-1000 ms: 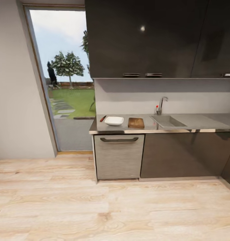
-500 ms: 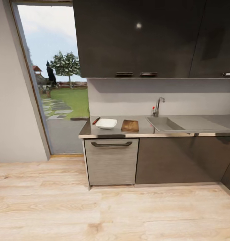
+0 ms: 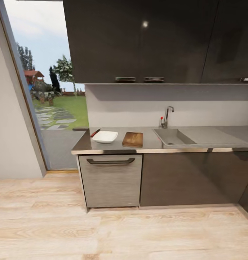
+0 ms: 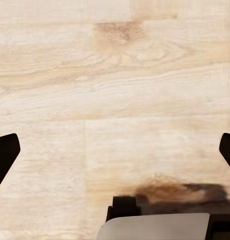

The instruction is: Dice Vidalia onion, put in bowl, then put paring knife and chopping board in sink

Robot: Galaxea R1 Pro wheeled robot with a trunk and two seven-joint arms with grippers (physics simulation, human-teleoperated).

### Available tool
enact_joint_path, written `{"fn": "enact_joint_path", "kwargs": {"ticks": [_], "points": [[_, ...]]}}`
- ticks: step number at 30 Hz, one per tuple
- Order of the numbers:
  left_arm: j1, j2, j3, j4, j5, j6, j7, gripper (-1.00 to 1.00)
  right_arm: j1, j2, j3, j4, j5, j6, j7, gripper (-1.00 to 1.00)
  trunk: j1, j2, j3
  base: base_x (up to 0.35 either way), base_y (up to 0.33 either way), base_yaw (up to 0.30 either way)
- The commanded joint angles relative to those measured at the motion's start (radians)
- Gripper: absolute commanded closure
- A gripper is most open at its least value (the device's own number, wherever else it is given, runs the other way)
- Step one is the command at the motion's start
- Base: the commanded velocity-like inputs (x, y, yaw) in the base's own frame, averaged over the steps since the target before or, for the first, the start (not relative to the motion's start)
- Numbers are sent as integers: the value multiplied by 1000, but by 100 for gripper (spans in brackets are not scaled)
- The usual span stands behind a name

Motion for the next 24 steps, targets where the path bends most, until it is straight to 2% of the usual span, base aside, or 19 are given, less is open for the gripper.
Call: {"fn": "enact_joint_path", "kwargs": {"ticks": [1, 12, 24], "points": [[0, 0, 1, -1, 0, -2, 0, -100, -1, 0, 1, 1, 0, -3, 0, -100, 0, 0, -1, 255, -239, 0], [0, 0, 1, -2, 0, -2, 0, -100, -1, 0, 1, 1, 0, -3, 0, -100, 0, 0, -1, 247, -231, 0], [0, -1, 3, -10, 9, -2, 1, -100, 0, 1, 2, 16, 3, -3, 0, -100, 0, 0, -1, 26, -23, 0]]}}
